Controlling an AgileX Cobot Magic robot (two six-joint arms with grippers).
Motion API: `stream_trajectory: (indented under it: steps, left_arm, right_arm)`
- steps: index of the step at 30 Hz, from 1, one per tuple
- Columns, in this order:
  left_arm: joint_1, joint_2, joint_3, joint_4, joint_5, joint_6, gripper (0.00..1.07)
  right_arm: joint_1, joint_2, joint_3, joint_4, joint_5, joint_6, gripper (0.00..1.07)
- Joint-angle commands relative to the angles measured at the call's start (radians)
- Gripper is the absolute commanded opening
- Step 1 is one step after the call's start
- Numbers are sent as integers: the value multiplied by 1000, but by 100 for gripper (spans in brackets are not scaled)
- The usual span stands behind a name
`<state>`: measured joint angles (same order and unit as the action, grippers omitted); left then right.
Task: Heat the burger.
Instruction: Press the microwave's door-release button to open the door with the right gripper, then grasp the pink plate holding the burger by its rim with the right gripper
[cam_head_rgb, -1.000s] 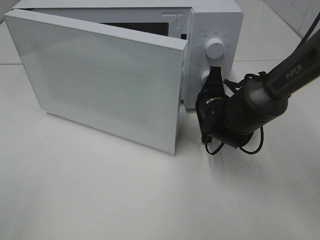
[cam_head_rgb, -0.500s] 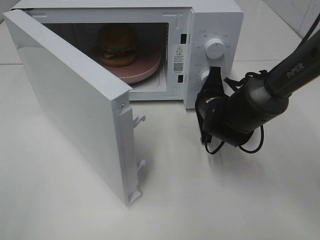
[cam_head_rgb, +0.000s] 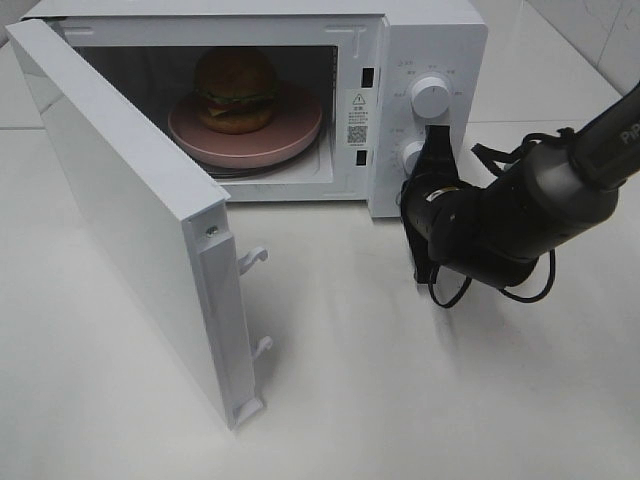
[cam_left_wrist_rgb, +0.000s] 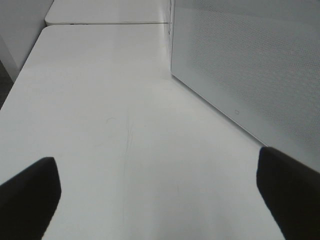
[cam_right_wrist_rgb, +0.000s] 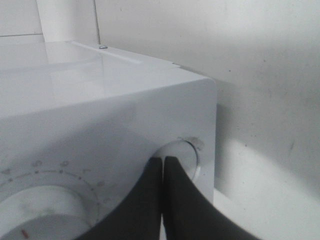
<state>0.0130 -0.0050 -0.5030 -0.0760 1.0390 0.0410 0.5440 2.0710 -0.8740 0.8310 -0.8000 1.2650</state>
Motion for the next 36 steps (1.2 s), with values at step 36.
stream_trajectory:
  steps: [36]
  left_arm:
    - [-1,-18,4,-1,-1,-1,100]
  right_arm:
    - [-60,-430,182,-38,606,-978,0]
